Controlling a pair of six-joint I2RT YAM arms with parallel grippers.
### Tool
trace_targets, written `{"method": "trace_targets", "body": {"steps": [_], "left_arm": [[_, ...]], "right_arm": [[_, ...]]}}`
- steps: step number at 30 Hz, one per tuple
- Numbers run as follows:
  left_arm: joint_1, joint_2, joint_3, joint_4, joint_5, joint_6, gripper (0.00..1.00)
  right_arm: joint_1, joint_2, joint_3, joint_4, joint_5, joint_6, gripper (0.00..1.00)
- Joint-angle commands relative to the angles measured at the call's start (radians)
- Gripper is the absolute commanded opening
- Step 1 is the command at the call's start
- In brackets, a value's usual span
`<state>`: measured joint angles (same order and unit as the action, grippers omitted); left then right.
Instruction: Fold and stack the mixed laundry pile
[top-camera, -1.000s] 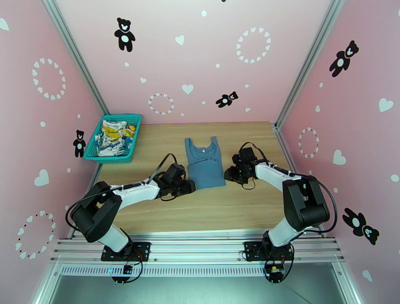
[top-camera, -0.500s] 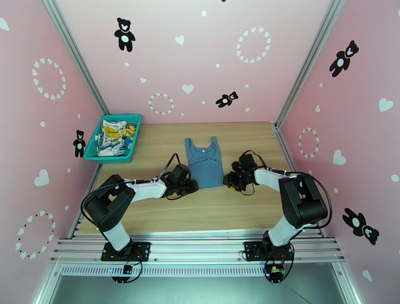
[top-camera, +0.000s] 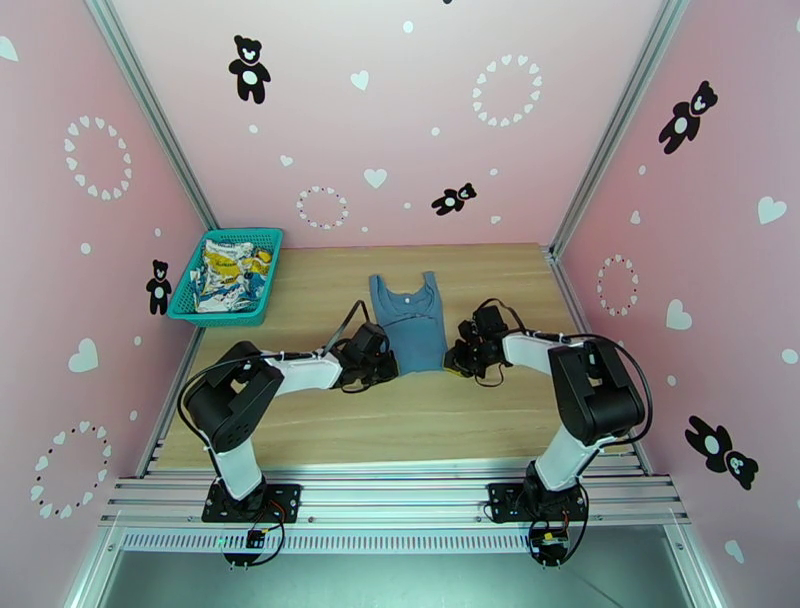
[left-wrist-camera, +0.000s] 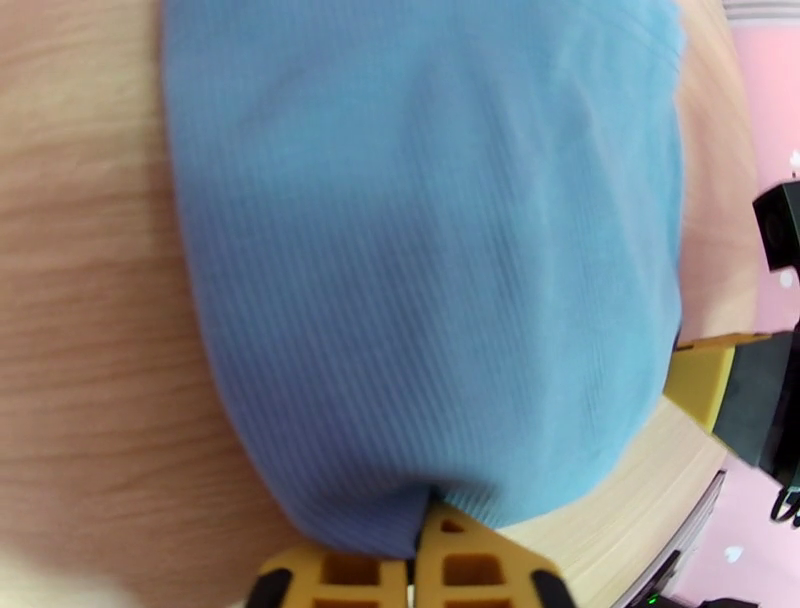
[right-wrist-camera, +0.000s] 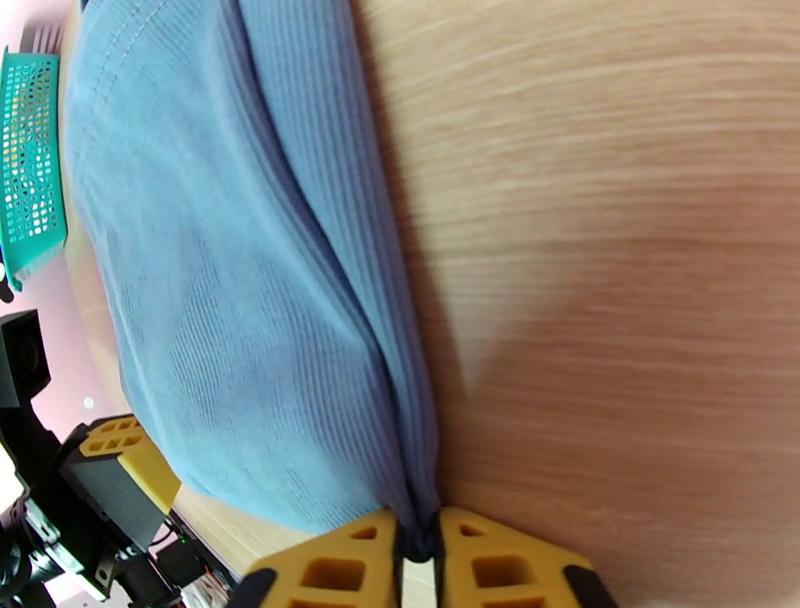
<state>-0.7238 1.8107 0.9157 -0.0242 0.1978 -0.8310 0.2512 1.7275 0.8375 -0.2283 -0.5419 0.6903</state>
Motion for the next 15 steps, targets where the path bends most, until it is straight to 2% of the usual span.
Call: {"method": "trace_targets", "body": {"steps": [1,4,15], "left_arm": [[-0.007,-0.024,0.003,-0.027,-0.032,0.036,0.00],[-0.008,-0.056,-0.010,-0.072,-0.025,0.071,0.00],[-0.091,-0.217,-0.040,-0.238,-0.004,0.107,0.00]], "right_arm": [[0.016,0.001,0.000,0.017,0.037,-0.008,0.05],[0.016,-0.045,-0.018,-0.031,0.075,-0.025,0.00],[0.011,-0.364,-0.113,-0.283,0.175,-0.071,0.00]]}}
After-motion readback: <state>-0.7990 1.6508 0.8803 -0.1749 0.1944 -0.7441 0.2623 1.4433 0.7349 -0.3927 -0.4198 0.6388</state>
